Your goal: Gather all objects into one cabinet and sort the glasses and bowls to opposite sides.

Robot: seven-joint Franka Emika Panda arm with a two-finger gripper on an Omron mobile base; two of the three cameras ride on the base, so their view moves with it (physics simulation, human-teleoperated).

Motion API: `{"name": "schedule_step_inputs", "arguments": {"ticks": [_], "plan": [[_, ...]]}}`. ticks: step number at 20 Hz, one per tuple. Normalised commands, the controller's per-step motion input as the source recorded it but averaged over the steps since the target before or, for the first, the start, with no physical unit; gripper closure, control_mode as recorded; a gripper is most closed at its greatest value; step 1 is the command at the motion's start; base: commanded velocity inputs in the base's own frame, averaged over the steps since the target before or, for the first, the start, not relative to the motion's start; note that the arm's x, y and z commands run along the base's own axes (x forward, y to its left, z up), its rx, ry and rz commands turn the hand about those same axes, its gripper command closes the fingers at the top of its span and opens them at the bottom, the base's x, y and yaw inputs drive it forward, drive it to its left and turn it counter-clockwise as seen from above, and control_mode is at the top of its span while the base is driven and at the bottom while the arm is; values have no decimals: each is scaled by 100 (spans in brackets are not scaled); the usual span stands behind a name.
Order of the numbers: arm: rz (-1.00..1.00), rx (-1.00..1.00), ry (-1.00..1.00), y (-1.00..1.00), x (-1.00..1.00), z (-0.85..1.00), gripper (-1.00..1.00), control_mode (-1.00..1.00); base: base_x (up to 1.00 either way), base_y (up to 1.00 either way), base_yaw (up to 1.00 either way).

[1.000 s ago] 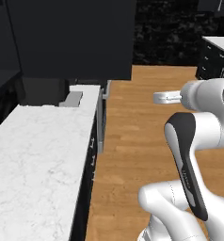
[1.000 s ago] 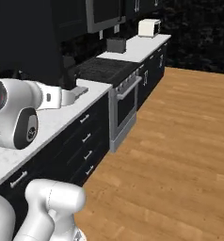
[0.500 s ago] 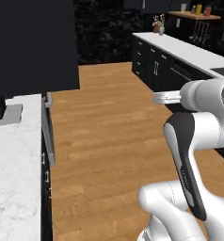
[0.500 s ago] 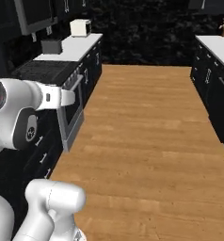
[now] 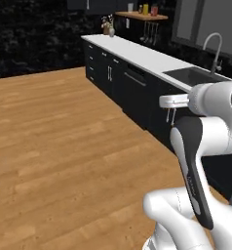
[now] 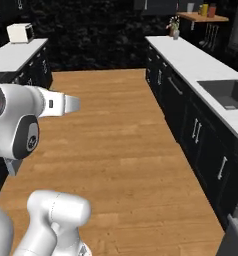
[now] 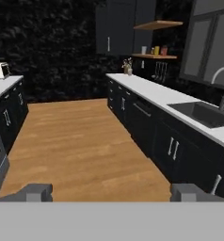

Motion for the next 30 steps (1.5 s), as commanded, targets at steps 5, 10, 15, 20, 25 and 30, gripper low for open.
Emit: {"name": "schedule_step_inputs", "arguments": {"ticks": [5,10,15,20,25,30], "plan": [[0,0,0,0,0,0,-100,100,100,-66,-13],[0,0,0,0,0,0,-100,100,100,-2,0],[0,0,0,0,0,0,-100,100,100,6,0],[0,0,0,0,0,0,-100,100,100,-3,0],[0,0,0,0,0,0,-100,100,100,-2,0],[0,0,0,0,0,0,-100,100,100,0,0]]}}
